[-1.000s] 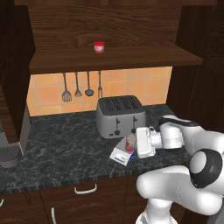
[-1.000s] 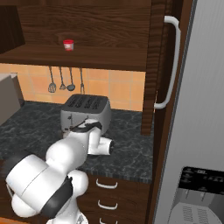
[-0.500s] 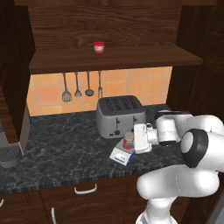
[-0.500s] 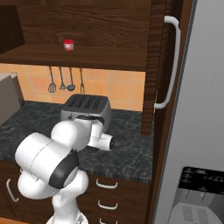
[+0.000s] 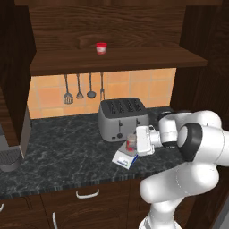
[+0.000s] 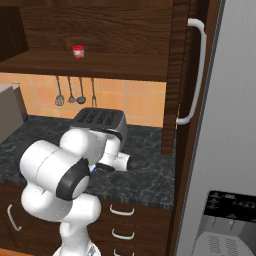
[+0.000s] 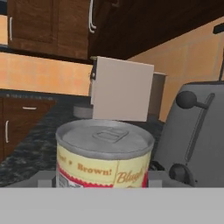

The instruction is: Pick the canned food and place it on the digital scale for weighing, and close the cabinet.

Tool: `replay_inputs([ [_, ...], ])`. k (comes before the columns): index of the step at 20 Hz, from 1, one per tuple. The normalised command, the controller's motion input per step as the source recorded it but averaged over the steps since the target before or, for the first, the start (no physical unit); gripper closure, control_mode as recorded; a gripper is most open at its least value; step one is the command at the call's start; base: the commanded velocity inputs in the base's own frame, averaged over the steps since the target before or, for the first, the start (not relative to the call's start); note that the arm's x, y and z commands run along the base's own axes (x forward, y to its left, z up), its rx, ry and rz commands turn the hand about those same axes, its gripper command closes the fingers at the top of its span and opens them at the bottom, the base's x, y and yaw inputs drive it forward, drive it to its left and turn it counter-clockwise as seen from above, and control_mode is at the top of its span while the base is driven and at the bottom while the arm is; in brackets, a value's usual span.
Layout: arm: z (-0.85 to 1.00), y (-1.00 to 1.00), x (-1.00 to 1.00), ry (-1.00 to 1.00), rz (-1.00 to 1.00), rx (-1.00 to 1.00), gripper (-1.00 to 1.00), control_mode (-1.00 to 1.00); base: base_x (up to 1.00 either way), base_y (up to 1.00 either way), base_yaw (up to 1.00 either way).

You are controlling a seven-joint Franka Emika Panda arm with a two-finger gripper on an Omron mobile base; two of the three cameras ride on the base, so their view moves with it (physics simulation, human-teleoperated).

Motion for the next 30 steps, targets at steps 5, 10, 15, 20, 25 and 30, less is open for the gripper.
replay_inputs([
  [5,0.0,-0.01,0.0,-0.03,-0.03,0.0,-1.0,-1.0,0.0,0.0,0.0],
  [10,0.0,-0.04,0.0,0.0,-0.06,0.0,-1.0,-1.0,0.0,0.0,0.0],
  [15,0.01,-0.15,-0.14,-0.02,-0.09,0.0,-1.0,-1.0,0.0,0.0,0.0],
  [20,0.2,-0.03,-0.51,-0.14,-0.14,0.0,-1.0,-1.0,0.0,0.0,0.0],
  [25,0.6,-0.01,-0.64,-0.23,-0.14,0.0,-1.0,-1.0,0.0,0.0,0.0],
  [30,0.97,0.0,-0.65,-0.3,-0.11,-0.01,-1.0,-1.0,0.0,0.0,0.0],
])
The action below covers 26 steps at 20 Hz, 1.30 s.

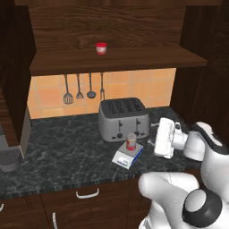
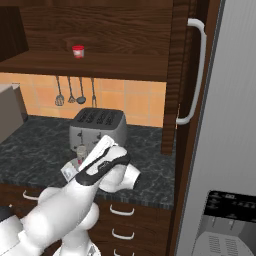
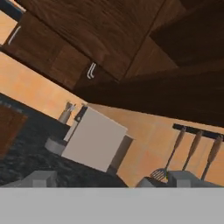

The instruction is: Pick the canned food and place it on the digital scale for weighing, and close the cabinet.

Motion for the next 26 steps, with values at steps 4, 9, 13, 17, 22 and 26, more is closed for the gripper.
replay_inputs([
  [4,1.0,0.02,-0.76,-0.21,-0.15,-0.07,-1.0,-1.0,0.0,0.0,0.0],
  [9,1.0,0.0,-0.88,-0.18,-0.22,-0.08,-1.0,-1.0,0.0,0.0,0.0],
  [13,0.91,0.22,-0.8,-0.21,-0.42,-0.14,-1.0,-1.0,0.0,0.0,0.0],
  [17,0.98,0.0,-0.75,-0.13,-0.4,-0.14,-1.0,-1.0,0.0,0.0,0.0],
  [22,0.81,0.05,-0.93,-0.15,-0.34,-0.22,-1.0,-1.0,0.0,0.0,0.0],
  [26,0.43,0.1,-0.76,-0.18,-0.43,-0.21,-1.0,-1.0,0.0,0.0,0.0],
])
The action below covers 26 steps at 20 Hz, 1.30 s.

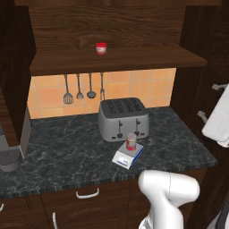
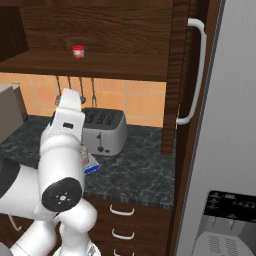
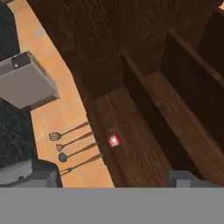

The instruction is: Pick the canned food and place it on the digital scale for weighing, and close the cabinet.

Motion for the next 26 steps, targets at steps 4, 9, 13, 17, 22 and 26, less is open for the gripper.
replay_inputs([
  [4,0.36,0.02,-0.89,-0.23,-0.48,-0.18,-1.0,-1.0,0.0,0.0,0.0],
  [9,0.06,-0.01,-0.99,-0.4,-0.37,-0.08,-1.0,-1.0,0.0,0.0,0.0],
  [13,0.0,-0.17,-1.0,-0.4,-0.28,0.0,-1.0,-1.0,0.0,0.0,0.0],
  [17,0.0,-0.32,-0.74,-0.32,-0.2,0.0,-1.0,-1.0,0.0,0.0,0.0],
  [22,-0.22,-0.77,-0.02,-0.09,-0.04,0.0,-1.0,-1.0,0.0,0.0,0.0],
  [26,-0.41,-0.65,0.28,-0.06,0.0,0.0,-1.0,-1.0,0.0,0.0,0.0],
])
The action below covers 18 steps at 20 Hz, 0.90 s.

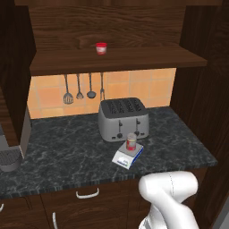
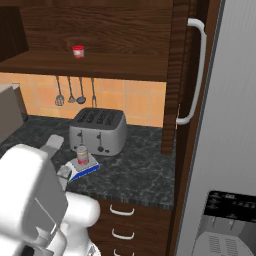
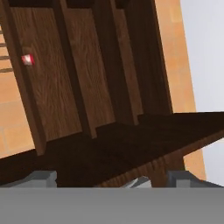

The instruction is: Pick the canned food and place it on the digital scale for weighing, and close the cabinet.

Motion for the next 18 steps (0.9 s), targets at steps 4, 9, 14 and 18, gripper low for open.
replay_inputs([
  [4,-0.56,-0.5,0.37,-0.03,0.0,0.0,-1.0,-1.0,0.0,0.0,0.0],
  [9,-0.28,-0.38,0.63,-0.06,0.03,0.01,-1.0,-1.0,0.0,0.0,0.0],
  [14,-0.48,-0.23,0.75,-0.07,0.08,0.0,-1.0,-1.0,0.0,0.0,0.0],
  [18,-0.31,-0.66,0.77,-0.08,0.07,0.09,-1.0,-1.0,0.0,0.0,0.0],
])
